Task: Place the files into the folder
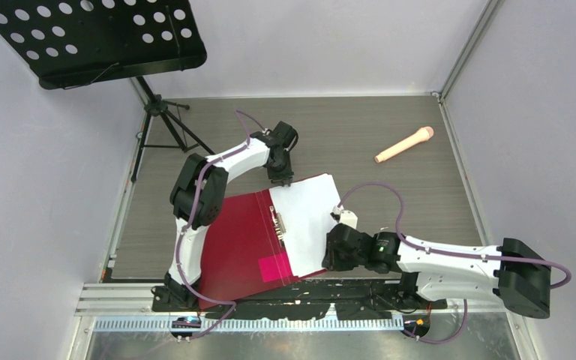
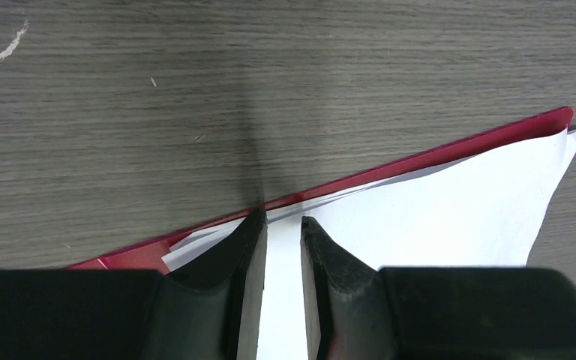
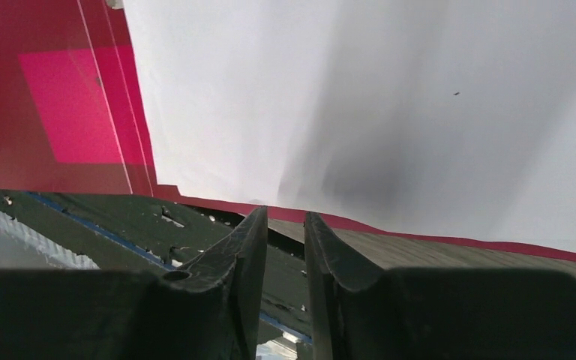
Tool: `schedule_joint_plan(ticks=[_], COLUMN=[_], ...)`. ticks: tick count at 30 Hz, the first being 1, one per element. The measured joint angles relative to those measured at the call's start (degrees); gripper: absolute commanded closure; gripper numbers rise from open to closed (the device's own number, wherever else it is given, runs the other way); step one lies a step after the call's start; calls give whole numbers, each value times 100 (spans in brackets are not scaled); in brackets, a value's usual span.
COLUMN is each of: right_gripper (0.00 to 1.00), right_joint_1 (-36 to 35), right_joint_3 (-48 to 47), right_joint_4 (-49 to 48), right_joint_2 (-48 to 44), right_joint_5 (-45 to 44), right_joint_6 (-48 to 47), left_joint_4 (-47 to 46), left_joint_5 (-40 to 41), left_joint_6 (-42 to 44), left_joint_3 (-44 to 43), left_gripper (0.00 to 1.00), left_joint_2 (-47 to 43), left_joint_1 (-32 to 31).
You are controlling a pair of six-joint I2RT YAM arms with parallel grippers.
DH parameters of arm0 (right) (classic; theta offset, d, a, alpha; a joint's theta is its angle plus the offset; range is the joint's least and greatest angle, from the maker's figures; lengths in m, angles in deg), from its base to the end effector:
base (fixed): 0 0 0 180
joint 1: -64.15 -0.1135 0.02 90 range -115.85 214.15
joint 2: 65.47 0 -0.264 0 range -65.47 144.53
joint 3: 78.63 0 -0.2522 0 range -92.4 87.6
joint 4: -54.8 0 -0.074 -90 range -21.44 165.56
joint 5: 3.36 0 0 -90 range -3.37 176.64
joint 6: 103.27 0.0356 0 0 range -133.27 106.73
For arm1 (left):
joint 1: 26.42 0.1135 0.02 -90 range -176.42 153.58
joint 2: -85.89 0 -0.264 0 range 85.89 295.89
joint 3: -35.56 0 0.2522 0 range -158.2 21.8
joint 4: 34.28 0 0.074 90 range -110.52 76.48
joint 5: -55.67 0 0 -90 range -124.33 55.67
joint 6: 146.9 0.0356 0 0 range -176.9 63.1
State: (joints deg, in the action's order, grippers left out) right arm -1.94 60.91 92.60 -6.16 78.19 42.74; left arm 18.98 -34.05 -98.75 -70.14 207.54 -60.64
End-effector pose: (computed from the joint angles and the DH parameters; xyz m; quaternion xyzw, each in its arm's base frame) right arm 0.0793 0.1661 0.1678 -0.0629 0.9535 0.2162 0.2003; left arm 0.3639 -0.2473 0.1665 -0.0659 0.9814 -0.1093 0.1436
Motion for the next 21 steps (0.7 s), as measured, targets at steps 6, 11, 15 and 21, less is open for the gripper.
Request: schedule_joint_plan(ticks=[6, 11, 15, 21], right_gripper=[53, 43, 40, 53], right_joint_1=[-131, -125, 168, 1390], right_joint_3=[-94, -245, -535, -479], right_joint_4=[57, 424, 564, 557], right_joint_2=[-94, -616, -688, -673], right_joint_5=[0, -138, -249, -188], right_joint_6=[-136, -389, -708, -1322], left_joint_4=[111, 326, 243, -138], left_joint_5=[-24, 31, 76, 120], left_joint_6=[24, 83, 72, -118], left_joint_3=[-2, -39, 341, 2297], left_gripper=[52, 28, 25, 44], left_joint_2=[-33, -275, -1056, -3008], left_joint_1=[13, 42, 61, 42])
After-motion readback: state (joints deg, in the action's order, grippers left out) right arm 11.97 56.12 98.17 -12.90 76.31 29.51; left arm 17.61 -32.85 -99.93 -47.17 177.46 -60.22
